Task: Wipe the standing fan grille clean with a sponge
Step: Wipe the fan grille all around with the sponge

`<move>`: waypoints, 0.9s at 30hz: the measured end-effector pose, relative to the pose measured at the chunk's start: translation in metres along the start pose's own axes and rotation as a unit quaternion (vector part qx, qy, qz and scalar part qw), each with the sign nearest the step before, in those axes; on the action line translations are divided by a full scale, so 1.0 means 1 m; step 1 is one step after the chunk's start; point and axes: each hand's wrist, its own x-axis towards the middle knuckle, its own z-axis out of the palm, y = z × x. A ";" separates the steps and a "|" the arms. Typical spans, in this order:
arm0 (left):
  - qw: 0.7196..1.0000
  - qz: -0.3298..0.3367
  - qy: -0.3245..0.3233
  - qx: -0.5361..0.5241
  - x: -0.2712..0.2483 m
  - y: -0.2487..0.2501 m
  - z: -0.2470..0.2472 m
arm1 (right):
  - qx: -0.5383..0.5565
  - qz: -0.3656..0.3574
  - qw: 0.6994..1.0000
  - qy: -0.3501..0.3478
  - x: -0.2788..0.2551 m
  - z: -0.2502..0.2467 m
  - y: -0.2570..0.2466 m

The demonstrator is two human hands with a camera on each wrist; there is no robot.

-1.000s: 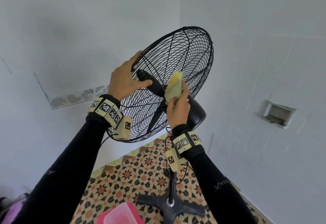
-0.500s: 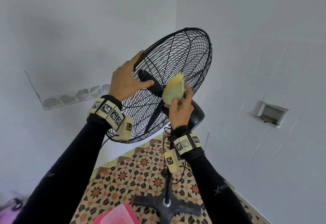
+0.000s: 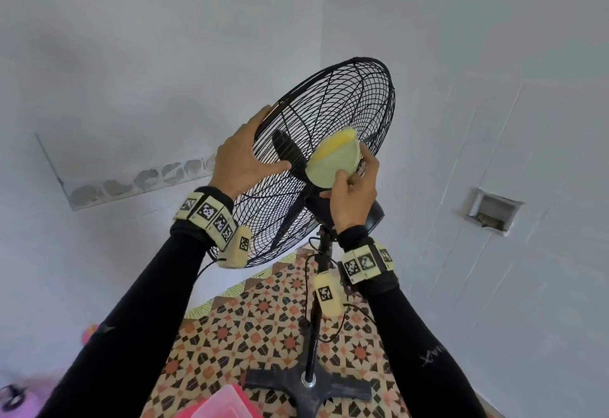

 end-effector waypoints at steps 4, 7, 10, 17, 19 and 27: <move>0.997 -0.002 0.017 -0.075 -0.025 -0.022 0.002 | -0.007 -0.123 0.992 -0.008 -0.009 -0.003 -0.046; 0.995 -0.011 0.016 -0.103 -0.038 -0.036 0.002 | -0.068 -0.215 0.974 0.006 -0.008 0.001 -0.064; 0.993 -0.017 0.010 -0.115 -0.046 -0.040 0.001 | -0.110 -0.263 0.958 0.012 -0.009 0.006 -0.076; 0.992 -0.018 0.014 -0.128 -0.049 -0.042 0.002 | -0.189 -0.273 0.939 0.083 0.005 0.003 -0.080; 0.992 -0.015 0.016 -0.128 -0.050 -0.040 0.003 | -0.264 -0.174 0.946 0.073 0.002 0.001 -0.062; 0.991 -0.022 0.020 -0.132 -0.049 -0.043 0.003 | -0.078 0.028 0.996 0.016 -0.009 0.016 -0.021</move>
